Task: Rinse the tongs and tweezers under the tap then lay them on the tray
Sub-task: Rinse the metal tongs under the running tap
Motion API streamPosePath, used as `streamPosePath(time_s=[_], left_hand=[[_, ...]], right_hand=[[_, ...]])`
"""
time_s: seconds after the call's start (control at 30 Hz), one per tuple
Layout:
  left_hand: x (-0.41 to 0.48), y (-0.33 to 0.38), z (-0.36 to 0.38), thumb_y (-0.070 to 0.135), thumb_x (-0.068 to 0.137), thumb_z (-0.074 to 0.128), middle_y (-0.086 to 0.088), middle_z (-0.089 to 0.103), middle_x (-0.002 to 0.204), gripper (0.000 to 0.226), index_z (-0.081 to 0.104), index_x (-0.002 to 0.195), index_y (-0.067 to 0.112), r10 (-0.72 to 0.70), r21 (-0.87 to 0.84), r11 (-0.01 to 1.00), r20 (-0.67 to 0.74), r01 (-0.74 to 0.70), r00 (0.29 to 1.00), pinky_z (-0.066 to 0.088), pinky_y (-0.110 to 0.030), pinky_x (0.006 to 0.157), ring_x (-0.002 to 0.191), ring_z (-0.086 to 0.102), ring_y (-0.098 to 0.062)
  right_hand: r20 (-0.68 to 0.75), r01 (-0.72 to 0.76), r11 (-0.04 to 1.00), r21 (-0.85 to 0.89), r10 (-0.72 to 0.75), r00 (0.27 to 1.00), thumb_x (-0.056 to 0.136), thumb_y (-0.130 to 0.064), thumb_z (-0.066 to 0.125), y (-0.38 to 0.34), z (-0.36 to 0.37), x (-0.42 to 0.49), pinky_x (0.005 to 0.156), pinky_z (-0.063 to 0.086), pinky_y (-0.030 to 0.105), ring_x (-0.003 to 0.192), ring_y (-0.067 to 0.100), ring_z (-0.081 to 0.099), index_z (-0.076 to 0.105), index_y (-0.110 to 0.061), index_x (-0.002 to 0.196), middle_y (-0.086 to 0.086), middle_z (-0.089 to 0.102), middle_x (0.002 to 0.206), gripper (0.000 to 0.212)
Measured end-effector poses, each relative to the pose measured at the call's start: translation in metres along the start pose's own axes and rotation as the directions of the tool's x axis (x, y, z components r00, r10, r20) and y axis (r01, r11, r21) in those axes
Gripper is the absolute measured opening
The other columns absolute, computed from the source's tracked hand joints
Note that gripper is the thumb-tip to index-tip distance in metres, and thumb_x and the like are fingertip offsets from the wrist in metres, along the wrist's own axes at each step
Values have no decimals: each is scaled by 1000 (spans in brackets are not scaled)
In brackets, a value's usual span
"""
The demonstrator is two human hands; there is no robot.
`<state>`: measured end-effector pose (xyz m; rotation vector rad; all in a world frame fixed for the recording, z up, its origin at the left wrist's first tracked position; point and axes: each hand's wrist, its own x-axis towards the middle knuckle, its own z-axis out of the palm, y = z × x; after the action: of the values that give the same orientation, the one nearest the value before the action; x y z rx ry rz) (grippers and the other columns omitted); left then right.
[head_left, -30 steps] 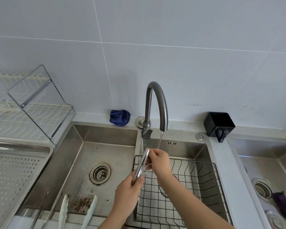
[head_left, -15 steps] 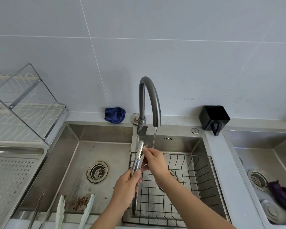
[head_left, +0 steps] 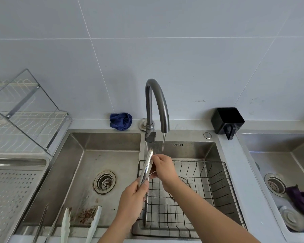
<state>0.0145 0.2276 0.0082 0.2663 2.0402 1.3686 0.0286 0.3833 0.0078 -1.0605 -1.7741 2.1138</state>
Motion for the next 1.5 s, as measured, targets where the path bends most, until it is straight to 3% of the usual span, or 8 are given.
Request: streamPosePath(time_s=[0.17,0.27,0.4,0.6,0.9,1.03,1.23,1.5], left_hand=[[2,2,-2,34,101,56,-5,75,89,15,70,105,35,-8,-66,998,3,8,1000,46,-27,57,65,57,-11],[2,4,1,30,101,56,-10,75,92,15,71,107,30,-20,-110,994,22,22,1000,44,-22,51,61,58,-8],[2,6,2,27,102,55,-14,74,93,16,71,107,25,-31,-148,988,34,36,999,43,-20,47,59,58,-7],[4,4,7,32,101,57,-4,76,93,17,70,103,22,-36,-76,996,48,39,998,46,-22,57,62,60,-7],[6,2,9,34,100,58,1,77,91,16,72,99,27,-28,-72,997,53,32,998,46,-24,56,62,62,-6],[8,-1,5,33,100,58,5,77,88,19,71,96,20,-46,-55,997,39,48,998,46,-25,60,61,62,-7],[8,2,9,36,99,58,6,77,88,20,71,93,22,-38,-33,999,37,39,999,45,-23,57,63,63,-6],[12,4,7,36,98,60,-3,77,87,26,69,83,18,-74,-34,997,33,75,997,43,-27,54,64,62,-14]], right_hand=[[68,-17,997,70,12,998,101,-15,55,1,-4,-1,56,57,33,62,19,64,71,-9,79,9,67,71,28],[23,-2,997,73,0,1000,98,-15,59,-1,-7,2,53,54,30,60,21,61,70,-15,70,12,64,71,30],[86,3,997,77,-10,996,89,-5,62,1,-7,-1,57,55,28,63,17,63,71,-8,85,5,71,73,9],[-37,40,992,119,-36,999,101,-15,54,4,-16,1,54,56,34,63,23,62,71,-7,95,5,68,69,20],[-37,43,990,134,-38,999,101,-15,53,4,-21,0,51,55,29,59,17,65,72,-3,90,4,72,67,24],[75,6,990,139,-17,997,95,-1,57,3,-24,0,59,58,29,69,19,68,70,2,102,8,74,78,16],[-24,27,986,162,-24,999,104,-22,53,0,-23,2,48,52,29,56,18,63,69,-5,83,6,70,67,31],[-2,33,994,102,-33,999,103,-13,55,1,-31,8,51,58,31,57,20,69,69,-2,101,7,74,68,18]])
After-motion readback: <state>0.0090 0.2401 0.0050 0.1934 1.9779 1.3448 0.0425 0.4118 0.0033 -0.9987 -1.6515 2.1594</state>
